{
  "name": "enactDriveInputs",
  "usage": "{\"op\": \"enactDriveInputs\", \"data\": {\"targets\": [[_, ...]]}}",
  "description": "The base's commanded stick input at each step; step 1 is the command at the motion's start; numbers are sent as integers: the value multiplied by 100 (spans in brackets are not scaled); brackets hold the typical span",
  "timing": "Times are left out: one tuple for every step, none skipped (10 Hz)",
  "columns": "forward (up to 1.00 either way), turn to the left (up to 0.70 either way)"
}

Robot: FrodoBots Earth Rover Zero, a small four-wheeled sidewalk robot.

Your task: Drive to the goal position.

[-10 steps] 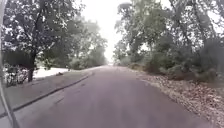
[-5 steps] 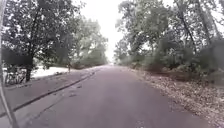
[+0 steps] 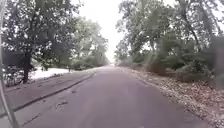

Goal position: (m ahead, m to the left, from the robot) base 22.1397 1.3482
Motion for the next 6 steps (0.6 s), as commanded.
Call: {"op": "enactDriveInputs", "data": {"targets": [[70,0],[70,0],[70,0],[70,0],[70,0],[70,0]]}}
